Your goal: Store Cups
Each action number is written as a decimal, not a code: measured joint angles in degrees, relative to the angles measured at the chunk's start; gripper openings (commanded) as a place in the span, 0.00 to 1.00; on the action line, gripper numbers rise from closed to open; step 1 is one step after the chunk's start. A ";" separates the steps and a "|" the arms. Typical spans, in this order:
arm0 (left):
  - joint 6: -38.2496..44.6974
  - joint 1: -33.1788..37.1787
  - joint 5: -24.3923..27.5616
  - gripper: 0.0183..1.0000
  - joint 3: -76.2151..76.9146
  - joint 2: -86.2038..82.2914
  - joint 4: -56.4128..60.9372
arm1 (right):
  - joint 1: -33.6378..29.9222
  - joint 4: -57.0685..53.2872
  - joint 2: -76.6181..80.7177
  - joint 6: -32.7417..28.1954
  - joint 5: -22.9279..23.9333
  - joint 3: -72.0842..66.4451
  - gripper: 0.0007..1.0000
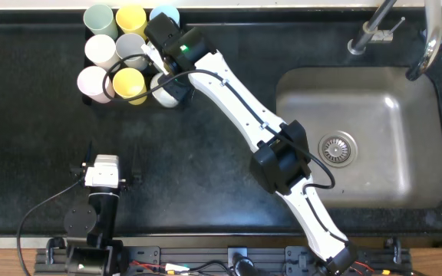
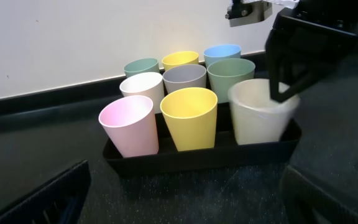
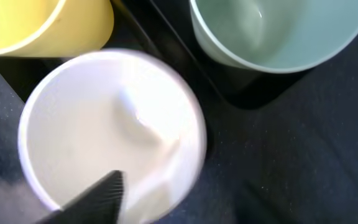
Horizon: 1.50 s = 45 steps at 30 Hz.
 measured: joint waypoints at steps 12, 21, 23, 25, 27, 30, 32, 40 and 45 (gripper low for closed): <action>-0.02 0.00 0.00 1.00 0.00 0.00 0.00 | 0.02 2.75 0.00 0.28 6.32 -0.02 1.00; 0.00 0.00 0.00 1.00 0.00 0.00 0.00 | -1.88 4.31 -4.85 6.32 8.90 0.09 1.00; 0.00 0.00 0.00 1.00 0.00 0.00 0.00 | -3.50 4.02 -8.55 7.78 9.20 0.20 1.00; -0.02 0.00 0.00 1.00 0.00 0.00 0.00 | -6.03 2.56 -13.49 9.84 9.84 0.55 1.00; 0.00 0.00 0.00 1.00 0.00 0.00 0.00 | -9.75 -0.39 -19.10 12.33 10.19 1.20 1.00; 0.00 0.00 0.00 1.00 0.00 0.00 0.00 | -18.01 -5.81 -28.26 15.08 10.45 1.62 1.00; -0.02 0.00 0.00 1.00 0.00 0.00 0.00 | -23.96 -6.75 -34.42 16.28 10.73 -0.83 1.00; 0.00 0.00 0.02 1.00 0.00 -0.04 0.04 | -36.76 1.49 -69.53 20.28 9.84 -44.72 1.00; 0.02 0.00 0.00 1.00 0.00 0.02 -0.02 | -37.92 34.73 -90.33 22.14 10.47 -80.96 1.00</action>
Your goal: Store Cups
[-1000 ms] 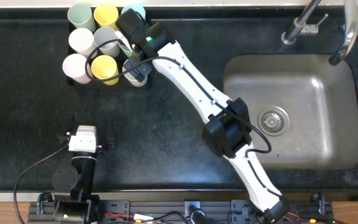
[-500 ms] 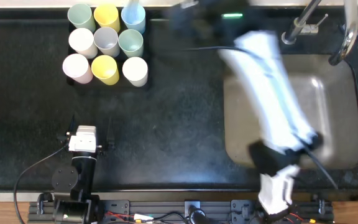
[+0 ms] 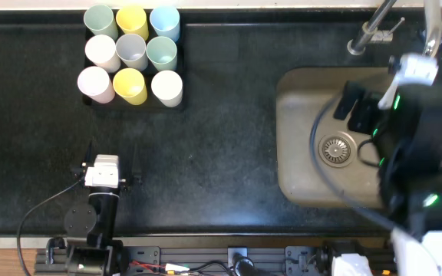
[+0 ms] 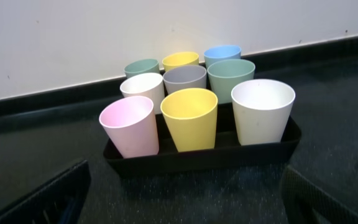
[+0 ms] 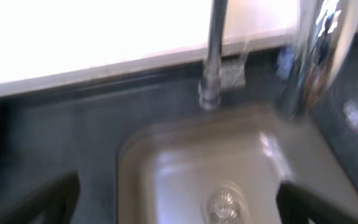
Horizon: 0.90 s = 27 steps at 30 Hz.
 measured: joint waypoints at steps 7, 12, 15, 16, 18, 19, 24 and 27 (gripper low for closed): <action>0.00 0.00 0.00 1.00 0.00 -0.04 0.07 | 0.00 48.87 -24.94 0.33 0.68 -39.67 1.00; 0.00 0.00 0.00 1.00 0.00 -0.07 0.00 | -0.02 50.53 -33.81 0.28 0.98 -54.82 1.00; 0.00 0.00 0.00 1.00 0.00 -0.07 0.02 | -0.02 50.62 -35.82 0.28 1.01 -59.82 1.00; 0.00 0.00 0.00 1.00 0.00 -0.07 0.02 | -0.02 51.04 -36.11 0.28 1.03 -60.72 1.00; 0.00 0.00 0.00 1.00 0.00 -0.04 0.02 | -0.02 50.47 -36.30 0.28 0.98 -60.98 1.00; 0.00 0.00 0.00 1.00 0.00 -0.07 0.02 | 0.00 50.18 -36.44 0.26 1.01 -60.98 1.00; 0.00 0.00 0.00 1.00 0.00 -0.07 0.02 | -0.26 43.85 -38.25 0.31 1.01 -60.98 1.00; 0.00 0.00 0.00 1.00 0.00 -0.07 0.00 | -0.85 38.05 -40.70 0.28 0.85 -60.98 1.00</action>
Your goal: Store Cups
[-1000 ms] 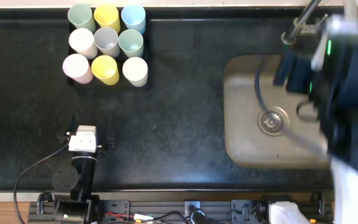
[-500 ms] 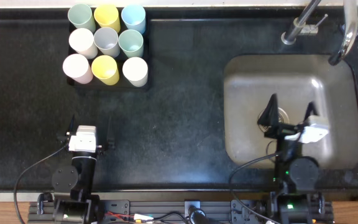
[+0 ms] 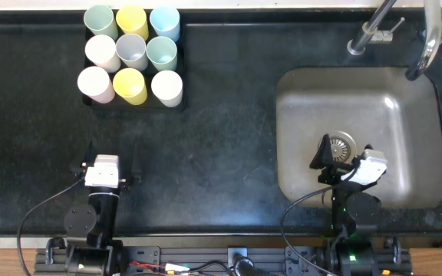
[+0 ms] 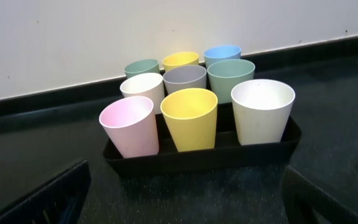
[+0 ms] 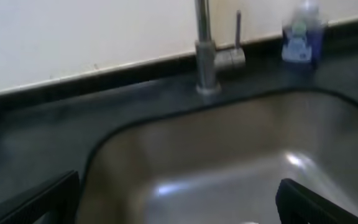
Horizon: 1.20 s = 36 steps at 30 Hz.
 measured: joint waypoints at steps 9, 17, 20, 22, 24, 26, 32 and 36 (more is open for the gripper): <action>0.00 0.00 0.00 1.00 0.00 0.00 0.02 | -0.02 0.79 -9.94 0.00 -0.02 0.00 1.00; 0.00 0.00 0.00 1.00 0.00 0.00 0.02 | -0.02 -0.13 -10.01 -0.07 -0.09 0.00 0.95; 0.00 0.00 0.00 1.00 0.00 0.00 0.02 | 0.00 -0.15 -10.01 0.04 -0.87 0.00 1.00; 0.00 0.00 0.00 1.00 0.00 0.00 0.02 | -0.02 -0.35 -10.01 -0.02 -2.27 0.00 1.00; 0.00 0.00 0.00 1.00 0.00 0.00 0.02 | -0.02 -0.72 -10.01 0.00 -3.78 0.00 1.00; 0.00 0.00 0.00 1.00 0.00 0.00 0.02 | -0.02 -0.72 -10.01 0.00 -4.63 0.00 1.00; 0.00 0.00 0.00 1.00 0.00 0.00 0.02 | -0.02 -0.70 -10.01 0.00 -5.64 0.00 1.00; 0.00 0.00 0.00 1.00 0.00 0.00 0.02 | -0.02 -0.72 -10.01 0.02 -5.66 0.00 1.00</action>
